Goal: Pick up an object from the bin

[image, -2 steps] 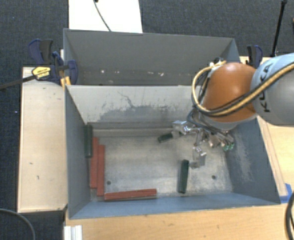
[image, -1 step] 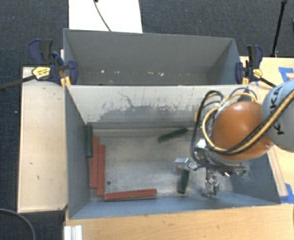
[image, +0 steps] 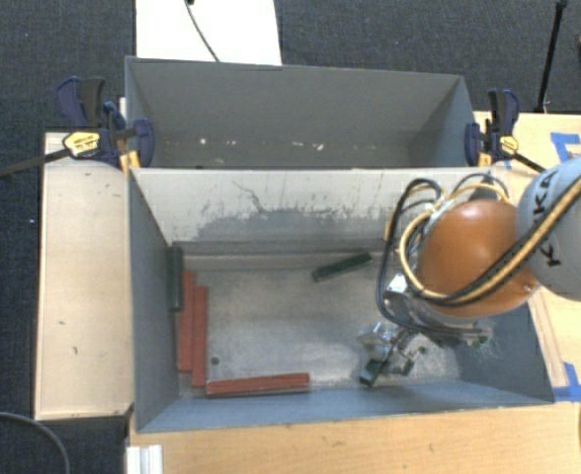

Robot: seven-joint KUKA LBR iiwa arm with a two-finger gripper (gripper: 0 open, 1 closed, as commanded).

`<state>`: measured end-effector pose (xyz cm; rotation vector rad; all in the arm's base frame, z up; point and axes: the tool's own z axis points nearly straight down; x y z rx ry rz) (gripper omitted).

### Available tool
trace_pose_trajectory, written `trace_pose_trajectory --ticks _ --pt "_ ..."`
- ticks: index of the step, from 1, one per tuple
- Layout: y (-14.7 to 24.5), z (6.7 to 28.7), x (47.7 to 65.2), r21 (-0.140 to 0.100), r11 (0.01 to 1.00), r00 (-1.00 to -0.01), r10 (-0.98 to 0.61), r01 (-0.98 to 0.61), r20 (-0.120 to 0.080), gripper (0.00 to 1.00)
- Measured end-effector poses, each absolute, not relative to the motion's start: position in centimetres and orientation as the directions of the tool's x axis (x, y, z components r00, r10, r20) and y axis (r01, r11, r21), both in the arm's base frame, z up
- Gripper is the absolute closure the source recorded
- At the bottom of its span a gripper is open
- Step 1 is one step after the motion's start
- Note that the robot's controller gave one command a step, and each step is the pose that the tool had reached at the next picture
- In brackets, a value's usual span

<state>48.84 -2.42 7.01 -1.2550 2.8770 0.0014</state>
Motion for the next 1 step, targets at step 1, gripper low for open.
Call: trace_pose_trajectory --ticks 1 --pt "-3.88 25.03 49.33 -0.009 0.607 -0.607 -0.795 -0.795 -0.006 1.00"
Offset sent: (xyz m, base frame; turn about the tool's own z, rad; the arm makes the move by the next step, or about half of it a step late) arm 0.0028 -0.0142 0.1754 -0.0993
